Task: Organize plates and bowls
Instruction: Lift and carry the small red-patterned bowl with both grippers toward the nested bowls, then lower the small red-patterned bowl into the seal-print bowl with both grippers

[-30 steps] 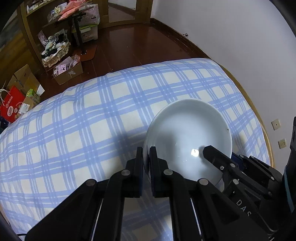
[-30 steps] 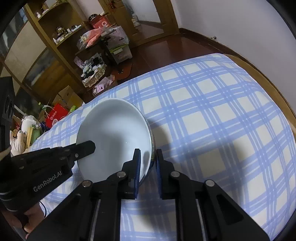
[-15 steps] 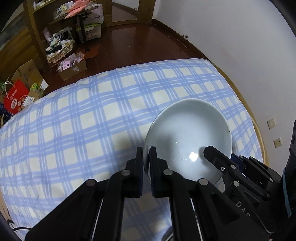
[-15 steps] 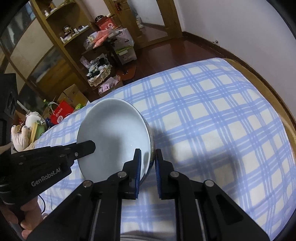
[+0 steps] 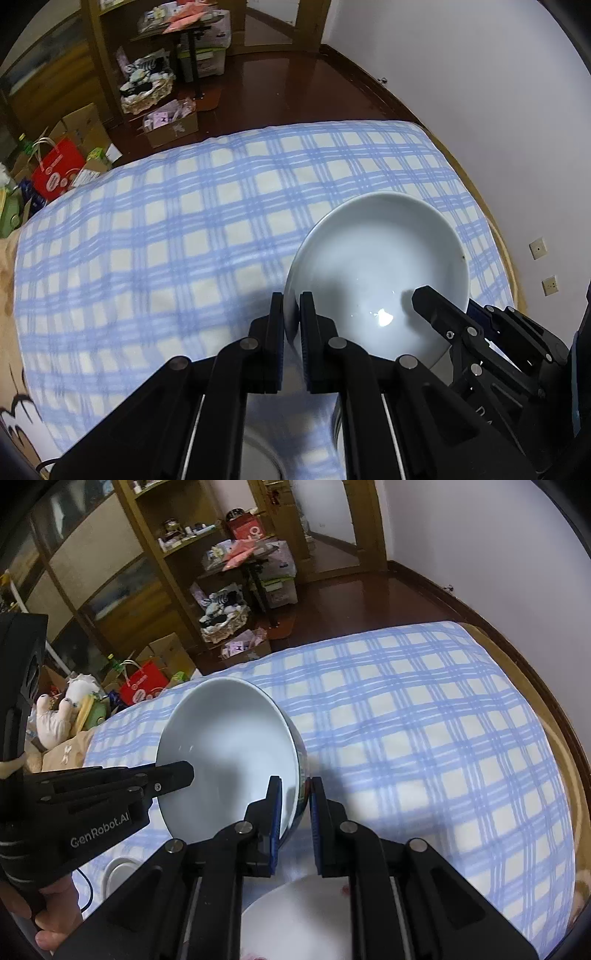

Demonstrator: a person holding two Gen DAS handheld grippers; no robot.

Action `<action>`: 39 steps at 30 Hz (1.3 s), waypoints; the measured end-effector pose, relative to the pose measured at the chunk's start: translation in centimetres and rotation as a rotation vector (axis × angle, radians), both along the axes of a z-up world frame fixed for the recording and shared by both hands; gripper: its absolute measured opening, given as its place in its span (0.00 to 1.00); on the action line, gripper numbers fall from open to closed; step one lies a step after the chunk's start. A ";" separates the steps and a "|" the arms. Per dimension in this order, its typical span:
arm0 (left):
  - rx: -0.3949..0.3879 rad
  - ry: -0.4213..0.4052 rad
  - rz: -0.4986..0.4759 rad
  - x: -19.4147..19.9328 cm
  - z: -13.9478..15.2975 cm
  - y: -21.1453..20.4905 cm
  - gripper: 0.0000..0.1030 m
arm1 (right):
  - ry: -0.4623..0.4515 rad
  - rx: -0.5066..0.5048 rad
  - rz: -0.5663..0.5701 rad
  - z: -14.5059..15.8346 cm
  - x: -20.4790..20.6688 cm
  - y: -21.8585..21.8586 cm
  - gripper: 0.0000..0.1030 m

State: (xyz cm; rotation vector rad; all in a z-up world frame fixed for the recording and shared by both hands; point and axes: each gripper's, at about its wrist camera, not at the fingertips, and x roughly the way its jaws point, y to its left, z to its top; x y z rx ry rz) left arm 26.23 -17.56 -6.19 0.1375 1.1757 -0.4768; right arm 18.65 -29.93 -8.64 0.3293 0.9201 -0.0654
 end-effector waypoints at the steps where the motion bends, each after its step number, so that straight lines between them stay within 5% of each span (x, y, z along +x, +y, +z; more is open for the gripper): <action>1: 0.008 -0.006 0.000 -0.6 0.5 0.5 0.08 | -0.003 0.001 0.004 0.3 -0.3 0.4 0.15; 10: 0.023 -0.107 0.044 -5.7 4.6 4.8 0.09 | -0.063 0.002 0.035 4.0 -4.4 4.6 0.15; 23: -0.025 -0.087 0.105 -10.4 6.1 10.3 0.09 | -0.085 -0.020 0.103 6.3 -8.3 9.4 0.15; 39: 0.009 -0.107 0.195 -13.1 3.2 14.2 0.09 | -0.071 -0.034 0.202 3.0 -10.1 13.6 0.15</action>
